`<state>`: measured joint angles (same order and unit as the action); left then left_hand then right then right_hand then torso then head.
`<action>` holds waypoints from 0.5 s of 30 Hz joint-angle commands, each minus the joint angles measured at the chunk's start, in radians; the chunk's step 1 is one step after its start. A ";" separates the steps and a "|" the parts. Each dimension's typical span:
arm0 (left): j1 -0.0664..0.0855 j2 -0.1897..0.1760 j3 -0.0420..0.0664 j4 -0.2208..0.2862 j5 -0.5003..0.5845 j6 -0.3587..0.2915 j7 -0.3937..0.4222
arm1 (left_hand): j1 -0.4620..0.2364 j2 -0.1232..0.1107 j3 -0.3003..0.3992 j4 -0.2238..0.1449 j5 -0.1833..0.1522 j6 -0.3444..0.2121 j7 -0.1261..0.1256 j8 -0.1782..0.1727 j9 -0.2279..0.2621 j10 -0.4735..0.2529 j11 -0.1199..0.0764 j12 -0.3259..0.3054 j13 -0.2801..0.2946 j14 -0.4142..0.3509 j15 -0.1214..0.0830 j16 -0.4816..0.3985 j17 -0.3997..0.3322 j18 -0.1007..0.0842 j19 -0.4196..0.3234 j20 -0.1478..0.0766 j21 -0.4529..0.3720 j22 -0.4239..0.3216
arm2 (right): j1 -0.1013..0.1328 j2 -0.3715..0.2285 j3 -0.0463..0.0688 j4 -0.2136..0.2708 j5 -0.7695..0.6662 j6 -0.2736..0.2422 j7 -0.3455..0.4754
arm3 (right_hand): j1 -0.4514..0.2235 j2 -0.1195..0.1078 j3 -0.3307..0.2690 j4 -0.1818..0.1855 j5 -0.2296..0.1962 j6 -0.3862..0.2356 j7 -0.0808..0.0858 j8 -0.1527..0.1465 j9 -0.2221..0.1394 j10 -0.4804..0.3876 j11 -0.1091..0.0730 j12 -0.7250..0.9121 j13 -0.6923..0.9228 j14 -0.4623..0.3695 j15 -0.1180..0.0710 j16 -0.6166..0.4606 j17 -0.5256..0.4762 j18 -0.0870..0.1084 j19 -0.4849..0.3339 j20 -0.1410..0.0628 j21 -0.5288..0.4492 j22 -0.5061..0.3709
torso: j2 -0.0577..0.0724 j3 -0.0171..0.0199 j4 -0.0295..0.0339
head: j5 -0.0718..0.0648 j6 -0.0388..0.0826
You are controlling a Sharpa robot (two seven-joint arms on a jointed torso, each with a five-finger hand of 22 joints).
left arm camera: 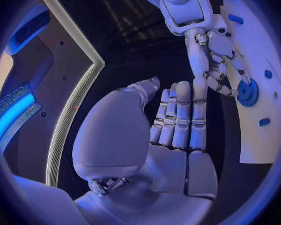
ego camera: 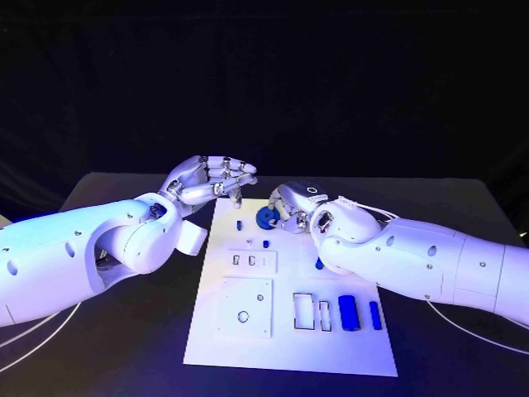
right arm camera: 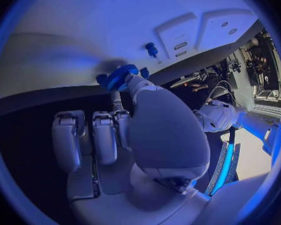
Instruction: Assemble the parts on the task board
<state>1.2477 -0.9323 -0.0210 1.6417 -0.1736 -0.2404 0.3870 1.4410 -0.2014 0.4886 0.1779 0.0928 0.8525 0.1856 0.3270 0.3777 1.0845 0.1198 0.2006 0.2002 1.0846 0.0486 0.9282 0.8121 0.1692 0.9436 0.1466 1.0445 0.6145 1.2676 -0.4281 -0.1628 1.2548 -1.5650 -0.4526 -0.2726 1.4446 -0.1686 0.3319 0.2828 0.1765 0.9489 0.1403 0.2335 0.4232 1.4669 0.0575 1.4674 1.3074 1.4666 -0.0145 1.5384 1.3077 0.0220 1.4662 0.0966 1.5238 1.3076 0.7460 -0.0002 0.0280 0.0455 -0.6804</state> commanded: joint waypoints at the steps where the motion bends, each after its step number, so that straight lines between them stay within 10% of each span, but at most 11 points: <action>1: 0.001 0.002 0.001 0.001 0.002 0.021 0.002 | 0.002 0.008 0.004 0.001 -0.003 -0.008 -0.001 -0.006 0.001 -0.004 0.000 0.004 0.001 -0.006 0.001 -0.005 -0.002 0.009 -0.006 0.001 0.006 0.001 | -0.003 0.008 0.000 -0.010 -0.015 0.024 -0.003 | -0.008 -0.003 0.006 0.001 -0.002 -0.005 -0.002 -0.006 -0.002 0.004 -0.002 0.000 0.130 0.088 -0.003 0.005 0.185 -0.008 0.073 -0.008 0.002 0.219 | -0.001 0.0008 -0.0032 | 0.002 -0.002; 15: 0.001 0.003 0.001 0.002 0.001 0.024 -0.001 | 0.002 0.008 0.004 0.001 -0.003 -0.008 -0.001 -0.006 0.001 -0.004 0.000 0.004 0.001 -0.006 0.001 -0.005 -0.002 0.009 -0.006 0.001 0.006 0.001 | -0.007 0.029 -0.002 -0.042 -0.015 0.039 -0.010 | -0.037 -0.016 0.019 0.000 -0.031 -0.032 0.009 -0.028 -0.012 -0.009 0.007 -0.015 0.116 0.086 0.007 0.003 0.180 -0.005 0.066 0.000 -0.008 0.210 | -0.001 0.0013 -0.0020 | 0.001 -0.002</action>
<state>1.2478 -0.9315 -0.0210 1.6419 -0.1739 -0.2363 0.3831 1.4410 -0.2014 0.4885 0.1779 0.0928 0.8525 0.1856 0.3270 0.3775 1.0845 0.1198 0.2005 0.2001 1.0846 0.0486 0.9282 0.8121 0.1692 0.9436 0.1466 1.0445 0.6143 1.2616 -0.4007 -0.1642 1.2144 -1.5663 -0.4320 -0.2765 1.4168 -0.1852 0.3441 0.2840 0.1475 0.9220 0.1496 0.2085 0.4117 1.4628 0.0614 1.4574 1.3073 1.4666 -0.0145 1.5384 1.3075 0.0219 1.4662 0.0967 1.5191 1.3074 0.7450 0.0011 0.0263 0.0452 -0.6828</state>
